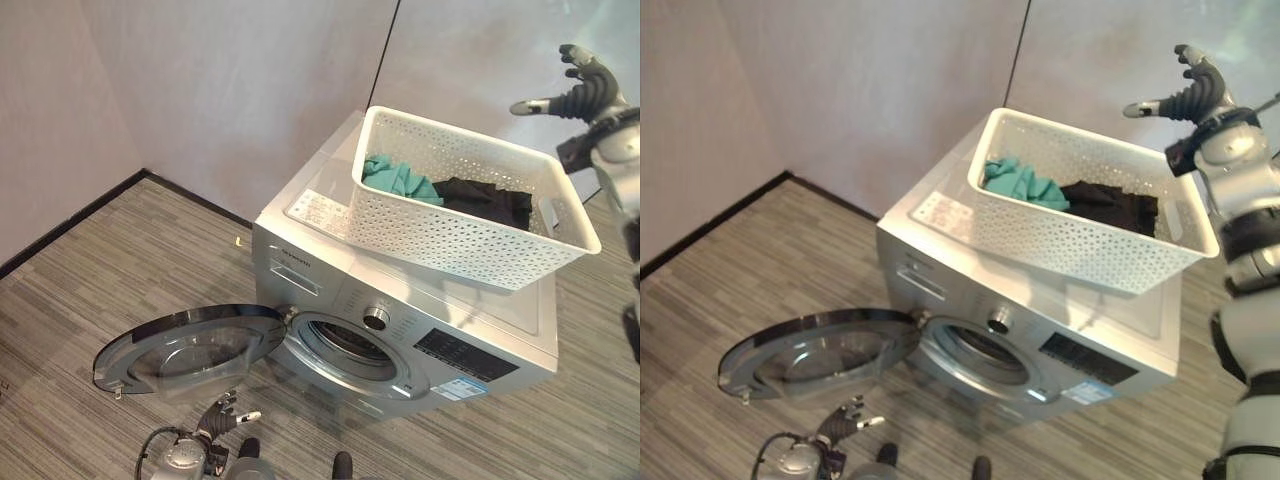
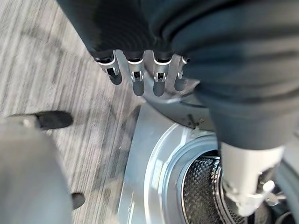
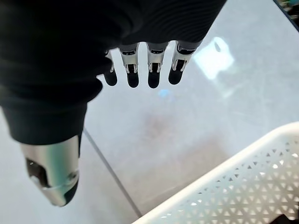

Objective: Grab the laundry basket,head to the washer,open it,put in the laundry and shut it.

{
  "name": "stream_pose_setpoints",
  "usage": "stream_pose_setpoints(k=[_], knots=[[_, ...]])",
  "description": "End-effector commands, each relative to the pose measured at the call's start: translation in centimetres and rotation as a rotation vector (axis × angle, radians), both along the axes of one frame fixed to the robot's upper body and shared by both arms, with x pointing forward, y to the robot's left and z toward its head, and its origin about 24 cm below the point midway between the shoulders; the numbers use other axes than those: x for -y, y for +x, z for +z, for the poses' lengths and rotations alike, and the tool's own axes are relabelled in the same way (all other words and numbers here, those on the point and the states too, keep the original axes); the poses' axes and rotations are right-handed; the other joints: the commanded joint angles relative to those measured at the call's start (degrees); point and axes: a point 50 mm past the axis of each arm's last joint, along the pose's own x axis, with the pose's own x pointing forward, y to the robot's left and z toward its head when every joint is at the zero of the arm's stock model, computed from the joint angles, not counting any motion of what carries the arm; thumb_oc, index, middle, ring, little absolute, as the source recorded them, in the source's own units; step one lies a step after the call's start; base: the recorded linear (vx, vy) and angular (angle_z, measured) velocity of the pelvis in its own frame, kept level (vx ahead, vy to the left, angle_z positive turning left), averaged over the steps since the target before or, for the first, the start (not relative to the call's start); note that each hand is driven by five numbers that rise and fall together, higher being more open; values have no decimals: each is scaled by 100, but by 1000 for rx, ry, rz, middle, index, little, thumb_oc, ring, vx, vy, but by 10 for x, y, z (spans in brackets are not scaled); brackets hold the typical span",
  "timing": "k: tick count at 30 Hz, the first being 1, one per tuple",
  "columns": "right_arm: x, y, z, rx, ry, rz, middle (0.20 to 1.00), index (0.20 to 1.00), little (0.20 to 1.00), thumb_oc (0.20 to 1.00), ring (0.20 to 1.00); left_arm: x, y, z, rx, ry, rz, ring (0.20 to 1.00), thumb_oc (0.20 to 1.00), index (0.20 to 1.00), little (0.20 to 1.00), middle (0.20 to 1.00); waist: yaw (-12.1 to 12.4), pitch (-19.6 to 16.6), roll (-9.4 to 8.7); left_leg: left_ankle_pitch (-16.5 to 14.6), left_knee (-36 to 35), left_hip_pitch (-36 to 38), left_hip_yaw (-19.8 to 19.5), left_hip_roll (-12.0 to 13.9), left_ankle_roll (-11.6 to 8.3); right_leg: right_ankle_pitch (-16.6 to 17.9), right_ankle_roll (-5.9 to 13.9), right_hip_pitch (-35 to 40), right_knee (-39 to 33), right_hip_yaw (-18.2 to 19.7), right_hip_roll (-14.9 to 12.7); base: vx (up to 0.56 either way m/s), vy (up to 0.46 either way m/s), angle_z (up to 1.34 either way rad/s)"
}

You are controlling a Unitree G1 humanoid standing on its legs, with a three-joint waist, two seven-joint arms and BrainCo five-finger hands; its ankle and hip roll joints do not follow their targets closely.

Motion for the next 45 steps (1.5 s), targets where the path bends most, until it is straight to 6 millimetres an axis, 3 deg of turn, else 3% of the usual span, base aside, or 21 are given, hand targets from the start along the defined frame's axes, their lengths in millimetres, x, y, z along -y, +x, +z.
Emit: stream_pose_setpoints(k=[1, 9, 14, 25, 38, 45], knots=[[23, -13, 29, 13, -62, -123, 1000, 1000, 1000, 1000, 1000, 1, 3, 2, 15, 5, -44, 1000, 1000, 1000, 1000, 1000, 204, -265, -138, 90, -226, -263, -205, 296, 21, -349, 359, -153, 323, -91, -399, 24, -18, 20], [32, -14, 11, -156, -179, -172, 1000, 1000, 1000, 1000, 1000, -3, 3, 2, 4, 16, -31, 1000, 1000, 1000, 1000, 1000, 420, -133, -265, 127, -209, -429, -392, 315, -7, -390, 354, -168, 349, -331, -359, 12, -25, 14], [52, -24, -3, -271, -283, -241, 1000, 1000, 1000, 1000, 1000, -2, 1, 0, -10, 10, -26, 1000, 1000, 1000, 1000, 1000, 443, -55, -290, 134, -217, -477, -505, 321, -9, -417, 345, -173, 378, -434, -336, 13, -14, 15], [92, -50, -31, -393, -259, -345, 1000, 1000, 1000, 1000, 1000, 5, 8, 5, 28, -24, -47, 1000, 1000, 1000, 1000, 1000, 585, 96, -233, 152, -195, -623, -639, 321, -44, -460, 326, -199, 351, -607, -323, 12, -13, 6], [96, -53, -54, -484, -245, -343, 1000, 1000, 1000, 1000, 1000, 7, 9, 7, 35, -45, -49, 1000, 1000, 1000, 1000, 1000, 725, 245, -188, 126, -121, -795, -713, 291, -54, -478, 313, -275, 337, -749, -337, 5, 0, 0], [96, -54, -79, -596, -297, -321, 1000, 1000, 1000, 1000, 1000, 9, 17, 11, 59, -51, -57, 1000, 1000, 1000, 1000, 1000, 792, 465, -186, 116, -5, -988, -788, 288, -66, -488, 304, -393, 362, -796, -324, -17, -19, 1]])
